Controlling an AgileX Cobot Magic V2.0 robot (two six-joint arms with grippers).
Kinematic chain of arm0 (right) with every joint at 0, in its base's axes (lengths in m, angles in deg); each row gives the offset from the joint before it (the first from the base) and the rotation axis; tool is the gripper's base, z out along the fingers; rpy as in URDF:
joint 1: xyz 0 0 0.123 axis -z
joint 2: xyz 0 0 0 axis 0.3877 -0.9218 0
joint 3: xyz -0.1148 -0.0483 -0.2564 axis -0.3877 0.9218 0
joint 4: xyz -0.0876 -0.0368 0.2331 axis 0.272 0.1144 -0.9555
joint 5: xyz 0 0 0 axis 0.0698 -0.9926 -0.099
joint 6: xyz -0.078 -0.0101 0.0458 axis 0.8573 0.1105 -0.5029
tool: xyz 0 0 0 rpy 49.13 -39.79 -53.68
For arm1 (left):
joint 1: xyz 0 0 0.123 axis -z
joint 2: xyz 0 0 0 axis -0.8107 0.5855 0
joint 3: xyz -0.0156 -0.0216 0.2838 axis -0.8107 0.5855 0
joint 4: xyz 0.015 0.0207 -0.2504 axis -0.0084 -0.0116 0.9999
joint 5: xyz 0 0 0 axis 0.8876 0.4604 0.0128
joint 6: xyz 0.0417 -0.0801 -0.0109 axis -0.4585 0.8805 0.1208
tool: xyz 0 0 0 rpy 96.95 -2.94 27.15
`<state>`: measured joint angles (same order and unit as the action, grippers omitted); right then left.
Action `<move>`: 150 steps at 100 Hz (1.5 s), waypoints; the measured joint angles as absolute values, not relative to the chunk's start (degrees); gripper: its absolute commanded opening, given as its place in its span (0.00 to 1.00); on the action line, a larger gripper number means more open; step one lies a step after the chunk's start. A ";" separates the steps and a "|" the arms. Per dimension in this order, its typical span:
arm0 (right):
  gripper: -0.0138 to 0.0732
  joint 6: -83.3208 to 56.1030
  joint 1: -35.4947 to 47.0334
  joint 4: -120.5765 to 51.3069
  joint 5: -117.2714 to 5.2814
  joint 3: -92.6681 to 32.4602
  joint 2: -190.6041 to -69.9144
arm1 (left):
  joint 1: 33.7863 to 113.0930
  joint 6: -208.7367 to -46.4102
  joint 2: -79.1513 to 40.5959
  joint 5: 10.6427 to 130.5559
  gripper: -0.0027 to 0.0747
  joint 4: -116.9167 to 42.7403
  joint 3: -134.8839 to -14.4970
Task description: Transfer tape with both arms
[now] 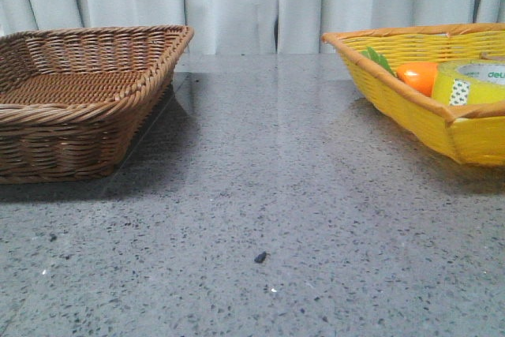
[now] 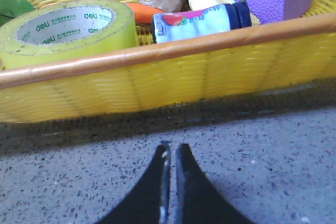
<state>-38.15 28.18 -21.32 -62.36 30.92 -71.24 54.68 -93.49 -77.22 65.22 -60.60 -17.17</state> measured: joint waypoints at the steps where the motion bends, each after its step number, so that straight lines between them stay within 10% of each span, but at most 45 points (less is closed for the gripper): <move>1: 0.07 -38.15 28.18 -21.32 -62.36 30.92 -71.24 | 54.68 -93.49 -77.22 65.17 0.01 -60.60 -17.17; 150: 0.07 -38.15 28.18 -21.32 -47.02 30.81 -71.24 | 54.68 -93.49 -77.22 87.36 0.01 -51.20 -17.50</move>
